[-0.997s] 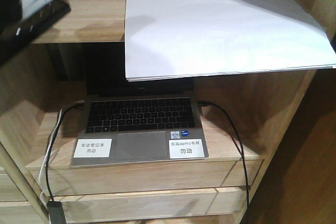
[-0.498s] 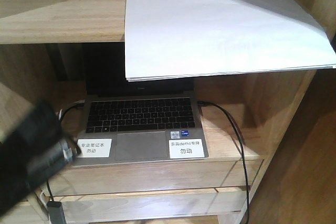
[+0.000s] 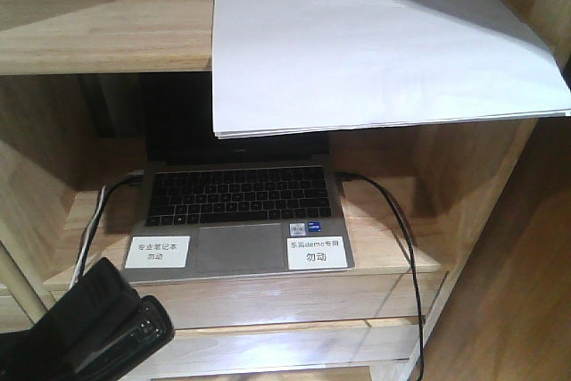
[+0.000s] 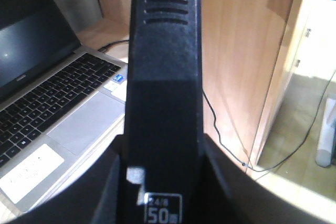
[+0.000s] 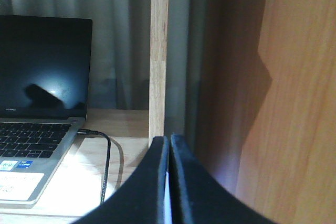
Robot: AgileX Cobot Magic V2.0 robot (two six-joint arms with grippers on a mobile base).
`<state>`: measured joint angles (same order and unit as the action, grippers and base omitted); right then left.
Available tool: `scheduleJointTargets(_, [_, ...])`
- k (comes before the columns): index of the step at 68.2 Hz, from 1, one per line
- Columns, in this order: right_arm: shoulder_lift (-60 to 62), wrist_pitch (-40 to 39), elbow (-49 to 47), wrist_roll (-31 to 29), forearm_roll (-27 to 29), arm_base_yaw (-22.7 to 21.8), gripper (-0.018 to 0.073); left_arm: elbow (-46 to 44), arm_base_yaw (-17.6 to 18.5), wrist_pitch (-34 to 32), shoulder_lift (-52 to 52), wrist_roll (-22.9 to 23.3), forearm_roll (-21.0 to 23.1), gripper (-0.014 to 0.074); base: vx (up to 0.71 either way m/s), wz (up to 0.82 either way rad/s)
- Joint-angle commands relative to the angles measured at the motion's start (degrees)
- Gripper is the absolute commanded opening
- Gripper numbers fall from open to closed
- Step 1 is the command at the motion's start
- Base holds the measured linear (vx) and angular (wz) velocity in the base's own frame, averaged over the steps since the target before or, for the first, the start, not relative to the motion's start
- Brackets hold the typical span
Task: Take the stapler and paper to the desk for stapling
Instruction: 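Lift the stapler off the shelf and lower it toward the robot, then reach the right gripper toward the edge of the white paper stack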
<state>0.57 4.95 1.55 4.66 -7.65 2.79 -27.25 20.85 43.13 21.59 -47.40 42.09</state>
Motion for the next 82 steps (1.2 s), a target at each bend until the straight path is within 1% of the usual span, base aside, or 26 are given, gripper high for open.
scheduleJointTargets(1, [0.6, -4.4, 0.3, -0.2, -0.3, -0.3, -0.0010, -2.0, 0.2, -5.0, 0.2, -0.3, 4.0, -0.0006, 0.00, 0.00])
scheduleJointTargets(58, [0.6, -4.9, 0.3, -0.2, -0.6, -0.3, -0.0010, -2.0, 0.2, -5.0, 0.2, -0.3, 4.0, -0.0006, 0.00, 0.00])
scheduleJointTargets(62, [0.6, -4.9, 0.3, 0.6, -0.6, -0.3, -0.0010, -2.0, 0.2, -5.0, 0.2, -0.3, 4.0, -0.0006, 0.00, 0.00])
scheduleJointTargets(65, [0.6, -6.4, 0.3, 4.6, -0.3, -0.1, -0.0010, -2.0, 0.2, -5.0, 0.2, -0.3, 4.0, -0.0006, 0.00, 0.00])
scheduleJointTargets(70, [0.6, -9.6, 0.3, 18.3, -1.1, 0.1, -0.0010, -2.0, 0.2, -5.0, 0.2, -0.3, 4.0, -0.0006, 0.00, 0.00])
scheduleJointTargets(72, [0.6, -11.4, 0.3, 24.6, -2.0, 0.2, -0.0010, -2.0, 0.2, -4.9, 0.2, -0.3, 4.0, -0.0006, 0.00, 0.00])
scheduleJointTargets(75, [0.6, -13.3, 0.3, 38.0, -3.8, 0.2, -0.0010, -2.0, 0.2, -4.9, 0.2, -0.3, 4.0, -0.0006, 0.00, 0.00])
scheduleJointTargets(82, [0.6, -13.3, 0.3, 60.9, -7.9, 0.2, -0.0010, -2.0, 0.2, -4.9, 0.2, -0.3, 4.0, -0.0006, 0.00, 0.00])
